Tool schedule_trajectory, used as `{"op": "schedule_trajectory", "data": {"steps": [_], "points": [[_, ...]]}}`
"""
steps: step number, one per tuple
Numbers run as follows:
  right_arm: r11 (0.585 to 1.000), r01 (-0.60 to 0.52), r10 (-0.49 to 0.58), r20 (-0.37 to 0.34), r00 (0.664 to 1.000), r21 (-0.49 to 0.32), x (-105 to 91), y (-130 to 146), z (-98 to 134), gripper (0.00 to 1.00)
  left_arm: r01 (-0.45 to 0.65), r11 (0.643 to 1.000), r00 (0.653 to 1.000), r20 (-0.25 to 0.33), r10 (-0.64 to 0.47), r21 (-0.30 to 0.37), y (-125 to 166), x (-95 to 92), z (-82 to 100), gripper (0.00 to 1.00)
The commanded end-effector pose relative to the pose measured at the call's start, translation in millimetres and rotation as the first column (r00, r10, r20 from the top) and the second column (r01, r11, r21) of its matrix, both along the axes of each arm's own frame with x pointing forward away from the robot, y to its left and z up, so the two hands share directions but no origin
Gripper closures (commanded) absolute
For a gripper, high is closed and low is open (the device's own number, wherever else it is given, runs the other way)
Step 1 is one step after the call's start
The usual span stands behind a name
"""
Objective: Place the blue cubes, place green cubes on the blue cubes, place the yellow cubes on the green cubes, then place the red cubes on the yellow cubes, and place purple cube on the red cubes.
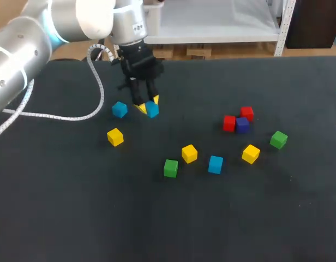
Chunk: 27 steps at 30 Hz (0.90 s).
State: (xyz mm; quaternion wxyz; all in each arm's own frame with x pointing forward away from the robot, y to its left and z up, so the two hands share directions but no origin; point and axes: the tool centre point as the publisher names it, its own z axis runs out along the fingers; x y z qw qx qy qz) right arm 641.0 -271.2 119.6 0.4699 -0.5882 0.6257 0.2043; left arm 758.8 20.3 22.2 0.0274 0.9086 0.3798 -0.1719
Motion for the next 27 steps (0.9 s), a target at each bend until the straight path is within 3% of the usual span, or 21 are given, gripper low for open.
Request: {"op": "schedule_trajectory", "data": {"steps": [1, 4, 7, 11, 21, 24, 27], "points": [[1.0, 0.001, -0.001, 0.002, 1.0, 0.0, -0.7, 0, 0, 0.0, -0.331, 0.941, 0.935, 0.105, 0.338, -0.076, -21, -37.7, -7.0, 1.0], [1.0, 0.001, -0.001, 0.002, 1.0, 0.0, -0.7, 0, 0, 0.0, -0.424, 0.904, 0.893, 0.137, 0.428, -0.055, -37, -45.9, -9.8, 1.0], [1.0, 0.001, -0.001, 0.002, 1.0, 0.0, -0.7, 0, 0, 0.0, -0.526, 0.848, 0.832, 0.171, 0.528, -0.063, -46, -51.0, -12.0, 1.0], [1.0, 0.001, -0.001, 0.002, 1.0, 0.0, -0.7, 0, 0, 0.0, -0.594, 0.8, 0.768, 0.23, 0.597, -0.092, -55, -53.2, -9.7, 1.0], [1.0, 0.001, -0.001, 0.002, 1.0, 0.0, -0.7, 0, 0, 0.0, -0.729, 0.669, 0.631, 0.238, 0.738, -0.142, -69, -55.1, -11.3, 1.0], [1.0, 0.001, -0.001, 0.002, 1.0, 0.0, -0.7, 0, 0, 0.0, -0.753, 0.641, 0.608, 0.218, 0.764, -0.147, -77, -53.7, -17.6, 1.0], [1.0, 0.001, -0.001, 0.002, 1.0, 0.0, -0.7, 0, 0, 0.0, -0.754, 0.642, 0.61, 0.212, 0.764, -0.144, -86, -51.1, -24.3, 1.0]]}}
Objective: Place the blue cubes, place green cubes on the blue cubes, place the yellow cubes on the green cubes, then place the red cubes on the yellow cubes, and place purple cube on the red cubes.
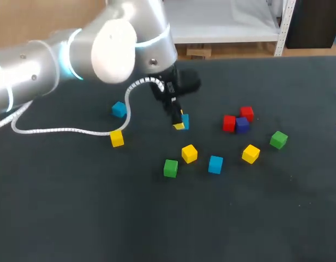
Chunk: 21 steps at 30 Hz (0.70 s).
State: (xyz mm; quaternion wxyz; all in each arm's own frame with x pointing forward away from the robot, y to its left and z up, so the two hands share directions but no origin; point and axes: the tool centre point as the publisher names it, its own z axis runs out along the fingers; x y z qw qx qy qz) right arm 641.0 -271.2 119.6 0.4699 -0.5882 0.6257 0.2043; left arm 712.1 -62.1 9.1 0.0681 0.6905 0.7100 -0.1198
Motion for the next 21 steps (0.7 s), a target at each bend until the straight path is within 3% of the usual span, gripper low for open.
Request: {"op": "schedule_trajectory", "data": {"steps": [1, 10, 21], "points": [[1.0, 0.001, -0.001, 0.002, 1.0, 0.0, -0.7, 0.3, 0.0, 0.0, -0.062, 0.998, 0.966, 0.249, 0.065, -0.02, -7.8, -3.8, -12.0, 1.0], [1.0, 0.001, -0.001, 0.002, 1.0, 0.0, -0.7, 0.3, 0.0, 0.0, -0.047, 0.999, 0.967, 0.249, 0.052, -0.025, -13.2, -4.3, -21.5, 1.0], [1.0, 0.001, -0.001, 0.002, 1.0, 0.0, -0.7, 0.3, 0.0, 0.0, -0.027, 1.0, 0.973, 0.23, 0.024, 0.011, -5.2, -8.8, -17.4, 1.0]]}}
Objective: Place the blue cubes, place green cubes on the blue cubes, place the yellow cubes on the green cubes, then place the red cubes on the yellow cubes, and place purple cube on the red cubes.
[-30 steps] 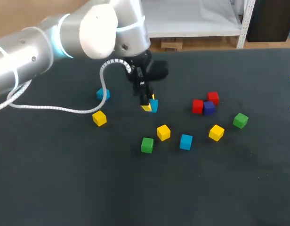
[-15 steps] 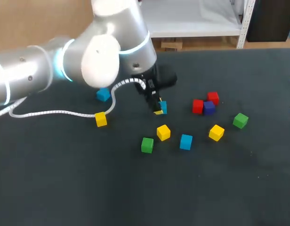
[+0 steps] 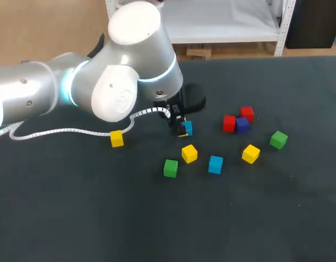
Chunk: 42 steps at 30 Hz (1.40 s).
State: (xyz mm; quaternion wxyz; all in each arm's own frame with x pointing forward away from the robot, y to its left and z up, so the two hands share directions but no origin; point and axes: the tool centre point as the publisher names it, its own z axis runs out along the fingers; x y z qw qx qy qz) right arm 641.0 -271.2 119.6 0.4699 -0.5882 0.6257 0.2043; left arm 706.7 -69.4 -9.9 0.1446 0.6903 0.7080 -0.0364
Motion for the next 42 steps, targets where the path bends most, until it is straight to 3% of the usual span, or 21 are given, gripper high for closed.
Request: {"op": "schedule_trajectory", "data": {"steps": [1, 9, 23, 42], "points": [[1.0, 0.001, -0.001, 0.002, 1.0, 0.0, -0.7, 0, 0, 0.0, 0.003, 1.0, 1.0, 0.007, -0.003, 0.002, 3, -3.0, 1.9, 1.0], [1.0, 0.001, -0.001, 0.002, 1.0, 0.0, -0.7, 0, 0, 0.0, 0.057, 0.998, 0.998, -0.027, -0.056, 0.008, 1, 0.5, 7.7, 1.0], [1.0, 0.001, -0.001, 0.002, 1.0, 0.0, -0.7, 0, 0, 0.0, 0.084, 0.996, 0.994, -0.068, -0.083, 0.015, -9, -1.1, 2.1, 1.0], [1.0, 0.001, -0.001, 0.002, 1.0, 0.0, -0.7, 0, 0, 0.0, 0.071, 0.997, 0.995, -0.067, -0.07, 0.013, -8, 0.2, -0.1, 1.0]]}}
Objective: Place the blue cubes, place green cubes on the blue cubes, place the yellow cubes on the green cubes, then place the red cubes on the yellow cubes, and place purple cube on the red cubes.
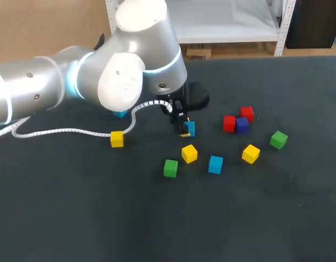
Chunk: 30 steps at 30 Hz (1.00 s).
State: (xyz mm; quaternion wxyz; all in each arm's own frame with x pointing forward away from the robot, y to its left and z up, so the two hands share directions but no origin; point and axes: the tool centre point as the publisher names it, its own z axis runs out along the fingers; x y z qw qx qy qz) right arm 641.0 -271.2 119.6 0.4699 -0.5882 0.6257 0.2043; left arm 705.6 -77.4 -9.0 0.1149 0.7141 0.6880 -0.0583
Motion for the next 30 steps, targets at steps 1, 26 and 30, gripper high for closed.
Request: {"op": "schedule_trajectory", "data": {"steps": [1, 26, 30], "points": [[1.0, 0.001, -0.001, 0.002, 1.0, 0.0, -0.7, 0.3, 0.0, 0.0, 0.0, 1.0, 1.0, -0.002, 0.0, 0.001, -0.1, 1.4, -1.1, 1.0], [1.0, 0.001, -0.001, 0.002, 1.0, 0.0, -0.7, 0.3, 0.0, 0.0, -0.012, 1.0, 1.0, -0.014, 0.012, -0.004, 4.1, 1.8, -2.4, 0.65], [1.0, 0.001, -0.001, 0.002, 1.0, 0.0, -0.7, 0.3, 0.0, 0.0, -0.013, 1.0, 1.0, -0.019, 0.013, -0.007, 4.3, 2.9, -2.4, 0.13]]}}
